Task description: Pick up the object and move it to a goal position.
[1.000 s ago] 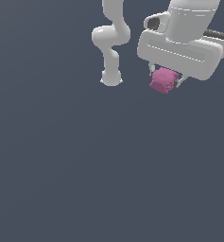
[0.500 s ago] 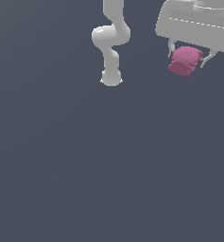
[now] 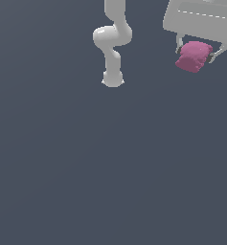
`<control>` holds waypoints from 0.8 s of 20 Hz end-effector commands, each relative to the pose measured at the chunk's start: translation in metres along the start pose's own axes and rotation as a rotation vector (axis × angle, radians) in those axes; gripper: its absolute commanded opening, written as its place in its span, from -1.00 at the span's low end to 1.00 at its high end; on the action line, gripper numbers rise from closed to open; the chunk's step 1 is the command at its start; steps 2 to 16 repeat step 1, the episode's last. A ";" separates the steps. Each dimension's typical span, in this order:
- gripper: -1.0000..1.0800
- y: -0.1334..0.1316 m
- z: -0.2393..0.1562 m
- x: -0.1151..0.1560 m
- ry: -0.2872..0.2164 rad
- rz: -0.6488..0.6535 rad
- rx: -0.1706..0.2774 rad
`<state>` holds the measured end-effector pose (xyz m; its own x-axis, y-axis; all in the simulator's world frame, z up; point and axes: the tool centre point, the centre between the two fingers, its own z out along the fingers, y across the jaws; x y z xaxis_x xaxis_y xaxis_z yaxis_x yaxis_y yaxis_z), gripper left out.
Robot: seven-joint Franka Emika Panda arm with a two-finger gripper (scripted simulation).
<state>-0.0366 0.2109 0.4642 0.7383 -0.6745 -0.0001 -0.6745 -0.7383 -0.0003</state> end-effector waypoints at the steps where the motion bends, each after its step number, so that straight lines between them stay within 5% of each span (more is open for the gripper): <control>1: -1.00 0.000 0.001 0.001 0.000 0.001 0.000; 16: -1.00 0.000 0.001 0.001 0.000 0.001 0.000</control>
